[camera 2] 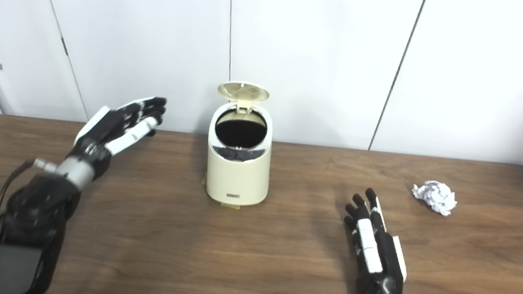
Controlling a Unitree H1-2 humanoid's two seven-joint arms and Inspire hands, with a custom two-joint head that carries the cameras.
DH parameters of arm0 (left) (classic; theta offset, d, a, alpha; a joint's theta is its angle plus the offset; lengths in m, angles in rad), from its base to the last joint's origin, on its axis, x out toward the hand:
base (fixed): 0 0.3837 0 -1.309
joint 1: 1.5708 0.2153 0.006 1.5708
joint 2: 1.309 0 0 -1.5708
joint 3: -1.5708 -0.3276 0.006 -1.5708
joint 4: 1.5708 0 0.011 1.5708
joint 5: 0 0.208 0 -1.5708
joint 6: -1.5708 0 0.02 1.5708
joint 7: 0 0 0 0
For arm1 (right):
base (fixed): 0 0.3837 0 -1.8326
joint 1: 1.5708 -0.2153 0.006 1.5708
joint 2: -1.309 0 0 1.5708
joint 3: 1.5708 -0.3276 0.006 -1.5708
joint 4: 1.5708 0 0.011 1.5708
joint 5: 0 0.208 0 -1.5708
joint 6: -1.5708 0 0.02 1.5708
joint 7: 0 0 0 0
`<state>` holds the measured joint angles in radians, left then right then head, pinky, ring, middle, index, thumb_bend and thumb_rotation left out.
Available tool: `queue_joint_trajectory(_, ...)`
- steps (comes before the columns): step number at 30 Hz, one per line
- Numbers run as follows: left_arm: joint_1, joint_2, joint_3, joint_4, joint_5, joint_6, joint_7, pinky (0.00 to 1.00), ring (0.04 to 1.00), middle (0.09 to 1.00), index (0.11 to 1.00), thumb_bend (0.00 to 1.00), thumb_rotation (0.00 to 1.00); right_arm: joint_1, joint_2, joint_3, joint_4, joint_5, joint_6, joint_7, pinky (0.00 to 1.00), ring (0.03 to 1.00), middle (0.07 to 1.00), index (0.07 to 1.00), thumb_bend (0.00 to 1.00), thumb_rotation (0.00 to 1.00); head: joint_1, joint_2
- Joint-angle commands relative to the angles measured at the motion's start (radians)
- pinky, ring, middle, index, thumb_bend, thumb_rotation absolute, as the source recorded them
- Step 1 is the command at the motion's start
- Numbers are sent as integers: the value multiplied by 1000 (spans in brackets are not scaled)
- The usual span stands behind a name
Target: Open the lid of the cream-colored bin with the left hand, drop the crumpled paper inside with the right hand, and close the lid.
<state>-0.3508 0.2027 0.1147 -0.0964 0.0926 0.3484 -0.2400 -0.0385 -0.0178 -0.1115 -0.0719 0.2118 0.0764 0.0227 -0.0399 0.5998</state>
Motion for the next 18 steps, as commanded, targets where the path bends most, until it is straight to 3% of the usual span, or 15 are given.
queue_joint_trajectory(1, 28, -12, 5, -51, -22, -67, 33, 839, 868, 883, 905, 366, 719, -19, -14, 3, -55, -21, -10, -1, 906, 914, 937, 957, 580, 655, -4, 2)
queue_joint_trajectory(9, 216, -125, 18, -111, -107, -163, 108, 956, 963, 966, 990, 442, 703, -34, -48, 10, -105, -134, 25, -45, 806, 857, 911, 926, 558, 497, -24, 5)
queue_joint_trajectory(12, 251, -127, -3, -101, -102, -202, 109, 976, 978, 971, 997, 449, 723, -49, -61, -9, -98, -134, 14, -50, 768, 839, 896, 895, 628, 383, -48, 6)
queue_joint_trajectory(16, 283, -119, -24, -96, -92, -206, 117, 979, 986, 971, 992, 478, 726, -69, -123, -10, -52, -256, -55, -84, 784, 854, 896, 885, 717, 376, -101, 3)
queue_joint_trajectory(18, 290, -114, -26, -93, -91, -216, 121, 976, 984, 973, 987, 484, 716, -78, -137, -20, -48, -286, -67, -105, 790, 863, 907, 888, 726, 323, -134, 1)
